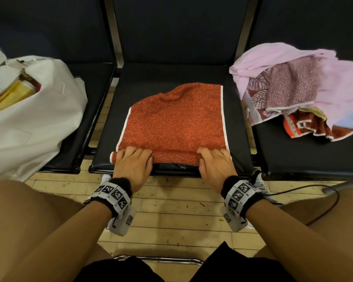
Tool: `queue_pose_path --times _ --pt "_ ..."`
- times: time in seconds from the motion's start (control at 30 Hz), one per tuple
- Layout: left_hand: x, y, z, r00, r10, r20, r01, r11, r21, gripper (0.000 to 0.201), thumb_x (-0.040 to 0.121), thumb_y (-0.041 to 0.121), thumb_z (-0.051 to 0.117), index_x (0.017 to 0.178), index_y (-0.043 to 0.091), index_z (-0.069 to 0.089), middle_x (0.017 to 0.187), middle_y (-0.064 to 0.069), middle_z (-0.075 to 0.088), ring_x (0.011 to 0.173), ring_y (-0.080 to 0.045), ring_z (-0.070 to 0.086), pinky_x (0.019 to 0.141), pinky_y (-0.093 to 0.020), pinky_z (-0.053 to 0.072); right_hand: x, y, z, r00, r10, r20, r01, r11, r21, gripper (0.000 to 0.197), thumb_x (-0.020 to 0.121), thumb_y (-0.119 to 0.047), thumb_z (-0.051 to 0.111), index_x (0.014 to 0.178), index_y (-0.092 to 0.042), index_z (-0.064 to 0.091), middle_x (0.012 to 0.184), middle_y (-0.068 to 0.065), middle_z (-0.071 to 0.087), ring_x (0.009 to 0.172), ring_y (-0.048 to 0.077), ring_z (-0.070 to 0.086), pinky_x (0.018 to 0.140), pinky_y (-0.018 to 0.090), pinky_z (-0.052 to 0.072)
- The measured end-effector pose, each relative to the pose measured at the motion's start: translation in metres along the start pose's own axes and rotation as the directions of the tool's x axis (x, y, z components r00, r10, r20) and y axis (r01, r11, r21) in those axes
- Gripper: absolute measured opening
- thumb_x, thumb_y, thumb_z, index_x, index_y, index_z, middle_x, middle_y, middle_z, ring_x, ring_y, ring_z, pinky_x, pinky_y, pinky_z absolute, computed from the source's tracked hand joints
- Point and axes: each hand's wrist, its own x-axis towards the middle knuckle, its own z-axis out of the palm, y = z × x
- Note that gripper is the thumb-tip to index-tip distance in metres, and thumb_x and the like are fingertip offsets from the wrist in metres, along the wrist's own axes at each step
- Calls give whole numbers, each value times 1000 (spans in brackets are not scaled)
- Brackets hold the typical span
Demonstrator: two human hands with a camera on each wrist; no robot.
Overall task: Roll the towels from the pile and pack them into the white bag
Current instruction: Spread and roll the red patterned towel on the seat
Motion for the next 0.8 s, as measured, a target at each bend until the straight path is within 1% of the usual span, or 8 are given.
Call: queue_pose_path --times 0.13,0.23,0.37,0.5,0.57,0.67,0.73,0.8 --pt "0 -1 -2 999 6 52 -4 999 -35 38 93 40 33 118 25 58 86 5 70 84 -23 55 83 -38 31 0 1 -2 999 -42 -22 43 999 22 20 91 -25 40 103 -21 56 83 -4 63 72 22 59 75 39 42" --pt "0 -2 -1 1000 15 12 -14 999 -35 35 93 39 37 118 26 58 91 1 63 82 -25 56 80 -41 34 -3 3 3 988 -84 -127 79 996 -45 14 90 -18 55 101 -20 63 100 0 62 87 23 56 77 39 42" --pt "-3 2 5 993 50 -109 -47 998 30 16 86 25 66 102 28 65 102 -3 58 93 -25 48 83 -43 27 -5 4 13 968 -171 -185 140 976 -167 26 80 -8 67 101 -22 66 108 -3 64 99 22 56 83 38 33" --pt "-3 2 5 993 66 -94 -60 996 66 23 77 18 80 96 26 69 102 0 60 92 -24 44 76 -39 25 -9 1 9 973 -186 -138 156 967 -202 24 83 -19 62 107 -20 67 110 -4 65 99 22 55 82 39 33" --pt "-3 2 2 994 79 -82 -73 995 68 13 85 25 74 97 23 71 103 0 62 92 -25 47 75 -40 30 -12 -2 6 984 -154 -85 135 972 -193 31 86 -32 56 112 -19 66 115 -3 64 105 23 55 85 41 34" --pt "-7 5 -1 998 59 -12 -58 997 59 37 89 46 54 110 19 69 111 -3 63 103 -29 54 87 -46 39 -14 -3 6 994 -107 -29 98 970 -222 33 88 -30 56 119 -21 62 120 -4 62 110 25 54 91 41 33" --pt "-9 7 0 998 60 6 -60 996 64 43 89 43 48 117 17 67 114 -5 64 110 -30 52 97 -46 35 -14 -1 8 995 -98 -14 92 969 -230 33 88 -24 60 121 -22 60 121 -4 61 111 24 54 93 41 32" --pt "-8 5 3 998 58 1 -58 997 49 42 91 38 43 118 16 66 113 -5 66 110 -30 51 101 -46 32 -13 0 9 995 -103 -3 99 969 -226 35 88 -21 52 122 -22 59 119 -3 61 109 24 53 94 41 32"
